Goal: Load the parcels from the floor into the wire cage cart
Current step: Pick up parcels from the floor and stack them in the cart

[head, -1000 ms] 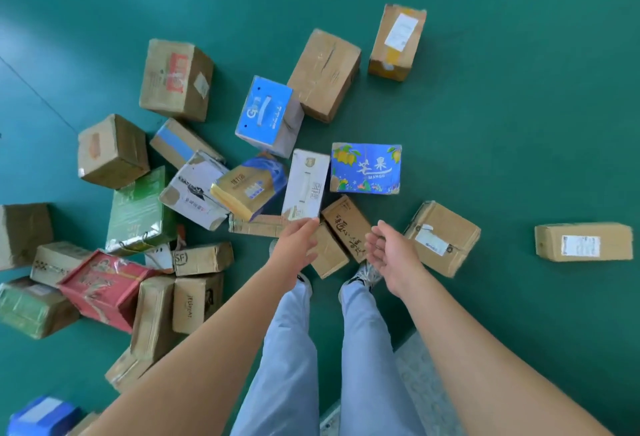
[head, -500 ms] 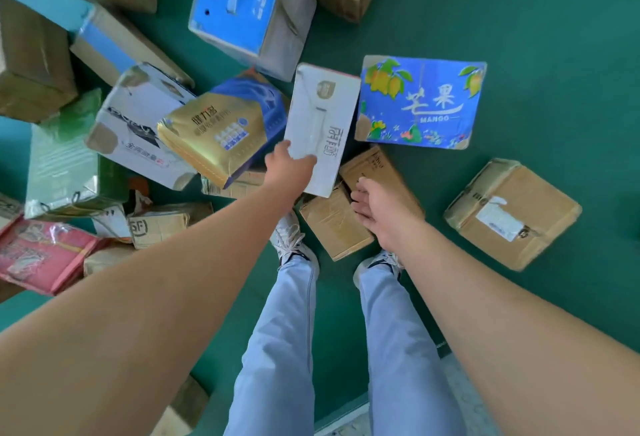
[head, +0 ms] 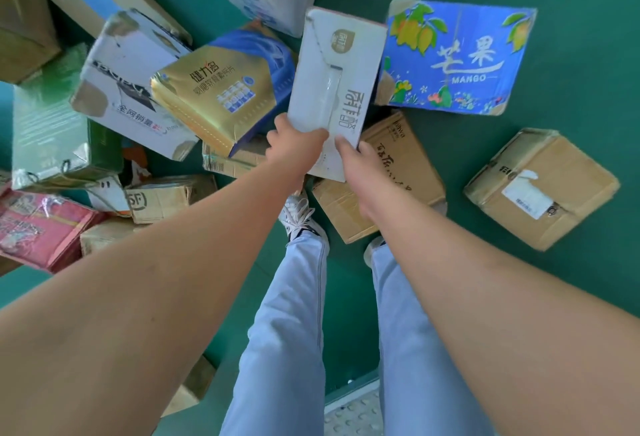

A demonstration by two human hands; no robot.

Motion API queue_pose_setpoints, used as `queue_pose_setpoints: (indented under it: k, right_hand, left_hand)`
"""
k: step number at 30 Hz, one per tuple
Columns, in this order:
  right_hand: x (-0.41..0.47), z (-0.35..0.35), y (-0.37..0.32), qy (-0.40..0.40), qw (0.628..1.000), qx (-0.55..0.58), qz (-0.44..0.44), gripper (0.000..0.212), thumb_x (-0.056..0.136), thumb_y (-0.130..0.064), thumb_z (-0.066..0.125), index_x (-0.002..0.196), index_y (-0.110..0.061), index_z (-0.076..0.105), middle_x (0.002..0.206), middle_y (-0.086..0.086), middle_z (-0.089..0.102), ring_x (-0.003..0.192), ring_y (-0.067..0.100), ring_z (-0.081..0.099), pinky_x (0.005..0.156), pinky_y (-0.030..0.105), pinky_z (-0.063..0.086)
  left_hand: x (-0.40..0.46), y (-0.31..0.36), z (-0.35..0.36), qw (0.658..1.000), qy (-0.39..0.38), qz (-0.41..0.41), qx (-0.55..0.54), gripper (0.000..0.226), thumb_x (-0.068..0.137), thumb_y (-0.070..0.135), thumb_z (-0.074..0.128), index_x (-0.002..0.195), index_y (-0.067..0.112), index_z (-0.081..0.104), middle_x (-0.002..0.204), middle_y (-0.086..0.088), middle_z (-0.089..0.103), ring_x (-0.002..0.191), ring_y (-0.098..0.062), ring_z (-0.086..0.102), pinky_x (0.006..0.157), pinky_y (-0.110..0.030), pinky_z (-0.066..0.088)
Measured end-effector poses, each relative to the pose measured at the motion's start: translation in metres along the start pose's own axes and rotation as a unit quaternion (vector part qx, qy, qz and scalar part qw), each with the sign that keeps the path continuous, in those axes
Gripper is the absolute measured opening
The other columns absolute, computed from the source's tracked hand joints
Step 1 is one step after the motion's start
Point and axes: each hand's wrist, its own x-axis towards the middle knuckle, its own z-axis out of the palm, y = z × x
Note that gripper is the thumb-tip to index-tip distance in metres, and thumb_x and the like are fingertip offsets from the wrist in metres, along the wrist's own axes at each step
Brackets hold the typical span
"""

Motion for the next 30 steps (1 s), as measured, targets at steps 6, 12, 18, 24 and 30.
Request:
queue_pose_setpoints:
  k: [6, 12, 18, 24, 30]
  right_hand:
    - [-0.118, -0.006, -0.023, 0.026, 0.996, 0.01, -0.084, 0.053, 0.089, -0.067, 0.048, 0.138, -0.047, 0.052, 0.134, -0.015, 0.063, 0.121, 0.014, 0.062, 0.102, 0.042, 0.048]
    - [-0.274, -0.028, -0.069, 0.084, 0.976, -0.078, -0.185, 0.08, 0.089, -0.075, 0.019, 0.147, -0.028, 0.046, 0.156, 0.0, 0.043, 0.147, 0.022, 0.03, 0.121, 0.054, 0.024]
    - [-0.43, -0.069, -0.09, 0.146, 0.939, -0.122, -0.285, 0.057, 0.109, -0.05, 0.014, 0.154, -0.028, 0.042, 0.155, -0.003, 0.045, 0.145, 0.015, 0.026, 0.121, 0.044, 0.016]
    - [-0.53, -0.092, -0.089, 0.185, 0.928, -0.041, -0.32, 0.069, 0.1, -0.068, 0.006, 0.151, -0.04, 0.041, 0.153, -0.004, 0.047, 0.14, 0.02, 0.04, 0.12, 0.054, 0.029]
    - [-0.589, -0.087, -0.079, 0.252, 0.909, -0.013, -0.331, 0.08, 0.096, -0.071, -0.001, 0.135, -0.034, 0.058, 0.137, -0.002, 0.062, 0.127, 0.019, 0.053, 0.114, 0.052, 0.036]
  left_hand:
    - [-0.109, 0.019, -0.046, 0.999, 0.001, 0.044, 0.008, 0.109, 0.079, 0.064, 0.073, 0.161, 0.038, 0.006, 0.163, -0.005, 0.022, 0.146, -0.037, 0.03, 0.116, -0.059, 0.033]
    - [-0.266, 0.05, -0.098, 0.998, -0.039, 0.056, -0.012, 0.119, 0.06, 0.081, 0.072, 0.155, 0.057, 0.005, 0.161, -0.013, 0.022, 0.133, -0.042, 0.047, 0.105, -0.055, 0.048]
    - [-0.397, 0.077, -0.126, 0.993, -0.087, 0.067, -0.043, 0.128, 0.033, 0.087, 0.081, 0.137, 0.074, 0.007, 0.147, -0.004, 0.037, 0.113, -0.037, 0.062, 0.079, -0.049, 0.061]
    - [-0.506, 0.105, -0.146, 0.98, -0.096, 0.174, 0.003, 0.129, 0.051, 0.076, 0.084, 0.154, 0.058, 0.007, 0.149, -0.01, 0.023, 0.125, -0.037, 0.048, 0.093, -0.048, 0.058]
    - [-0.549, 0.094, -0.169, 0.958, -0.141, 0.248, 0.038, 0.12, 0.053, 0.067, 0.083, 0.152, 0.057, 0.017, 0.145, -0.007, 0.032, 0.109, -0.03, 0.054, 0.08, -0.043, 0.064]
